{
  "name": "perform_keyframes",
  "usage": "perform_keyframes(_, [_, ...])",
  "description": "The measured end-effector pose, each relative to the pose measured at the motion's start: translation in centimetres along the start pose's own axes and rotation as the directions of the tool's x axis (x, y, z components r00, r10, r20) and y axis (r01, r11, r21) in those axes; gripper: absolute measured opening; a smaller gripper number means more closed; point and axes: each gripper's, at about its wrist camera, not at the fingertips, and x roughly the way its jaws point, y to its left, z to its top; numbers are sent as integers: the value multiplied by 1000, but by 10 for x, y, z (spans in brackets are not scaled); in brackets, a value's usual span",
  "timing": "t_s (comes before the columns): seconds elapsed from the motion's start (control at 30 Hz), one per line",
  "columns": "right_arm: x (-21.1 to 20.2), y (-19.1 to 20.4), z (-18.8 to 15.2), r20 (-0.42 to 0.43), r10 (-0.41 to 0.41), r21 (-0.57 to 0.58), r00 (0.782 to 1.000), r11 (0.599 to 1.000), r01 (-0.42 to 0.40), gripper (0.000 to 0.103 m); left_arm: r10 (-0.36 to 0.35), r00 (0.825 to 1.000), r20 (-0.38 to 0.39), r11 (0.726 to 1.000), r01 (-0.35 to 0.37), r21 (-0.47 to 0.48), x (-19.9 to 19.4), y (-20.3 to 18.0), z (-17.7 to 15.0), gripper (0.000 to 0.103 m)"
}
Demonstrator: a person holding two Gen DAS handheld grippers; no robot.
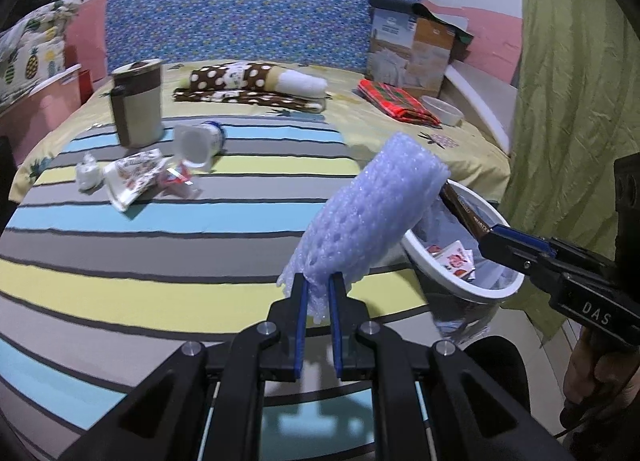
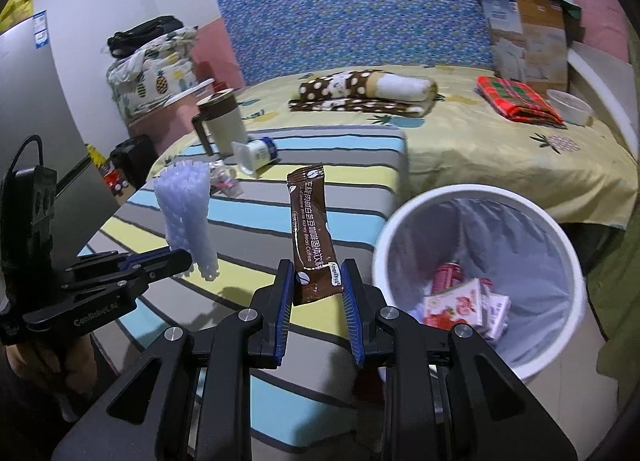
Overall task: Collect trash
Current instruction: 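Carry the foam sleeve and brown wrapper over the bin and release both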
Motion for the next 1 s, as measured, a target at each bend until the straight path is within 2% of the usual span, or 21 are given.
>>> perform_keyframes(0.57, [-18,-52,-20,15,-71,117,997,991,69,26,-70,997,-46,991,74,112,33,-70,12,11])
perform_keyframes(1.0, [-20,-84,-31,-8,-117,189,993,975,117,26,-125,989,-80,977,137,165,61,-111,23,11])
